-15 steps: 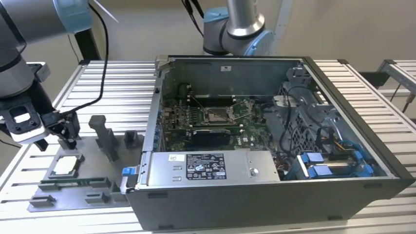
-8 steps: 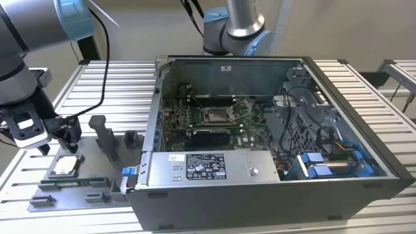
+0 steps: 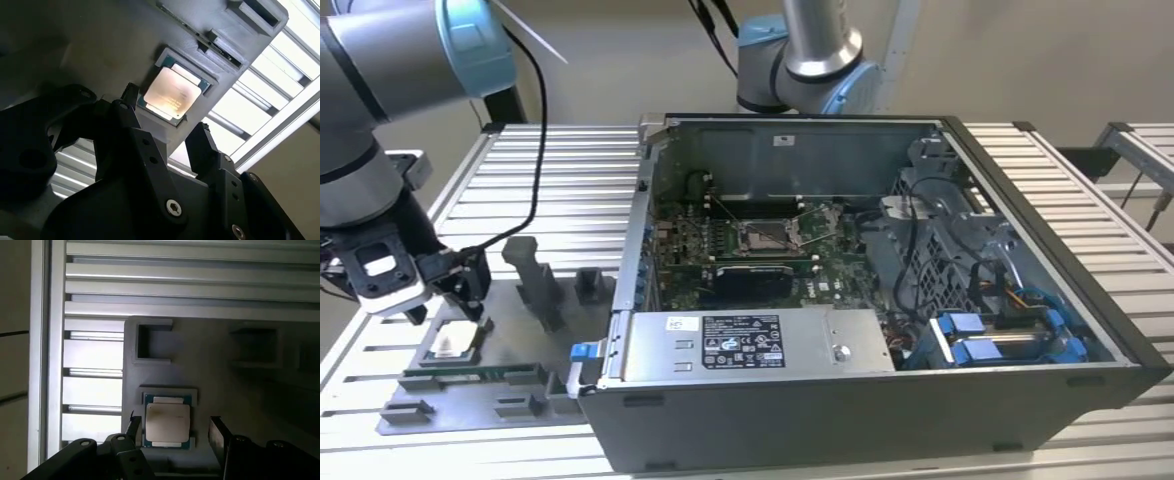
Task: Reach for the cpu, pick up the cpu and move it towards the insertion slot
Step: 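Pick up the cpu and move it towards the insertion slot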
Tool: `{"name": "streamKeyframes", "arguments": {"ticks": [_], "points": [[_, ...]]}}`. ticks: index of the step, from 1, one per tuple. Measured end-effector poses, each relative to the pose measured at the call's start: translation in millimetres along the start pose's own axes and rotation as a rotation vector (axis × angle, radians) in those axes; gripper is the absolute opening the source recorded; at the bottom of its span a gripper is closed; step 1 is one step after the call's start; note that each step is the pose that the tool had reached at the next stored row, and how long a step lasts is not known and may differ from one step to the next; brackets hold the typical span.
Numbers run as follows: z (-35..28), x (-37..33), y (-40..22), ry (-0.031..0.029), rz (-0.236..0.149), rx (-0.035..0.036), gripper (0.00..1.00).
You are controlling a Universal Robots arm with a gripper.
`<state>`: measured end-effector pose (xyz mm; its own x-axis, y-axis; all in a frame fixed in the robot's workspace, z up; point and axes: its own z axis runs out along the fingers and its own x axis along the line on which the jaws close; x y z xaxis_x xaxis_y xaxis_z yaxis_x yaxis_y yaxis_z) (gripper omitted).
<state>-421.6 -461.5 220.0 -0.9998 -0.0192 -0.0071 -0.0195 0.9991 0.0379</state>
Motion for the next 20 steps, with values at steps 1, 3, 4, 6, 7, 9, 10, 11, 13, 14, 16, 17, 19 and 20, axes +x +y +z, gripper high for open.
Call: {"name": "streamKeyframes", "arguments": {"ticks": [1, 3, 4, 6, 7, 9, 10, 11, 13, 14, 16, 17, 19, 20], "points": [[1.1, 0.5, -0.2, -0.0010, 0.000, 0.0000, 1.00], [3.9, 2.0, -0.6, -0.0032, 0.000, -0.0001, 1.00], [5.5, 2.8, -0.8, -0.0037, 0.000, -0.0002, 1.00], [9.3, 3.6, -1.0, -0.0042, 0.000, -0.0002, 1.00], [11.1, 3.7, -1.2, -0.0041, 0.000, -0.0001, 1.00], [14.6, 4.2, -1.2, -0.0040, 0.000, 0.0000, 1.00], [16.2, 4.4, -1.3, -0.0040, 0.000, 0.0000, 1.00], [17.6, 4.5, -1.6, -0.0039, 0.000, 0.0000, 1.00], [19.8, 4.6, -2.5, -0.0039, 0.000, -0.0001, 1.00], [20.9, 4.6, -3.1, -0.0040, 0.000, -0.0001, 1.00], [23.4, 4.7, -3.8, -0.0040, 0.000, -0.0001, 1.00], [24.7, 4.6, -4.0, -0.0041, 0.000, -0.0001, 1.00], [27.6, 4.7, -4.4, -0.0041, 0.000, 0.0000, 1.00], [28.9, 4.7, -4.6, -0.0040, 0.000, -0.0001, 1.00]]}}
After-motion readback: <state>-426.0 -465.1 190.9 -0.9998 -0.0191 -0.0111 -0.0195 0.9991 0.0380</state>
